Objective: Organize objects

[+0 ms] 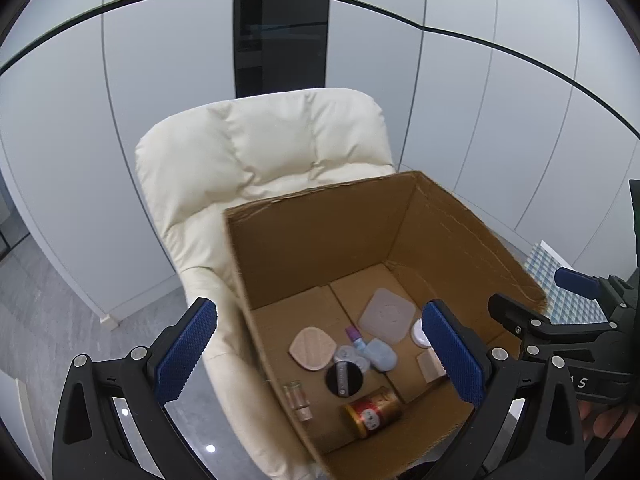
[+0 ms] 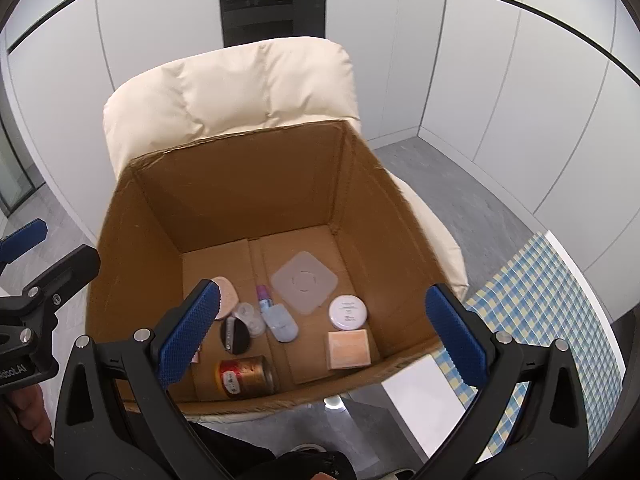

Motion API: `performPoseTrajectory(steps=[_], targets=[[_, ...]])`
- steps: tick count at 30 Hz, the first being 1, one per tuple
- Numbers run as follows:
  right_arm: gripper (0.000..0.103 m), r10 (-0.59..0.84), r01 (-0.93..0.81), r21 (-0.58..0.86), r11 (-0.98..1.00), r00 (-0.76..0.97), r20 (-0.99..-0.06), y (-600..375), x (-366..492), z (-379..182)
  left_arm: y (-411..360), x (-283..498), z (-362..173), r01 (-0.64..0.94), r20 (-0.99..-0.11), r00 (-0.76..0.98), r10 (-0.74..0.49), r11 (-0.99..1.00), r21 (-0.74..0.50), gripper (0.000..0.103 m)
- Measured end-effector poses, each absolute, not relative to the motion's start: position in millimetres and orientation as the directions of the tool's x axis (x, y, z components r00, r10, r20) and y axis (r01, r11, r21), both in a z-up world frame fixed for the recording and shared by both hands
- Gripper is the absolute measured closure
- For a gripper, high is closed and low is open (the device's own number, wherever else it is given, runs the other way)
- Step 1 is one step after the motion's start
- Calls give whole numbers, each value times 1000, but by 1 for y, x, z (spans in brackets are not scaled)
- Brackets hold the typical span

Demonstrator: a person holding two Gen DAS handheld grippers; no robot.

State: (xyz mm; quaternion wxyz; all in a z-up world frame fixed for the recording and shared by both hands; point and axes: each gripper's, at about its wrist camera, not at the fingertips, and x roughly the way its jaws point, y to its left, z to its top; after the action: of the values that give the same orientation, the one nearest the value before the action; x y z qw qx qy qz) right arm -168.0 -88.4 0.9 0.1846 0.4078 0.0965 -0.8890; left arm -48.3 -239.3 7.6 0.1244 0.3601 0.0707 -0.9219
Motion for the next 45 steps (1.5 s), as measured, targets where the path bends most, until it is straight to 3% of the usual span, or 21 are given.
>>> performPoseTrajectory(steps=[45], targets=[[0,-55,83,4,-997,-627,-777,110,-163,3,-76,-101,-1,-4,-709,-706,7,-1000,-7,0]])
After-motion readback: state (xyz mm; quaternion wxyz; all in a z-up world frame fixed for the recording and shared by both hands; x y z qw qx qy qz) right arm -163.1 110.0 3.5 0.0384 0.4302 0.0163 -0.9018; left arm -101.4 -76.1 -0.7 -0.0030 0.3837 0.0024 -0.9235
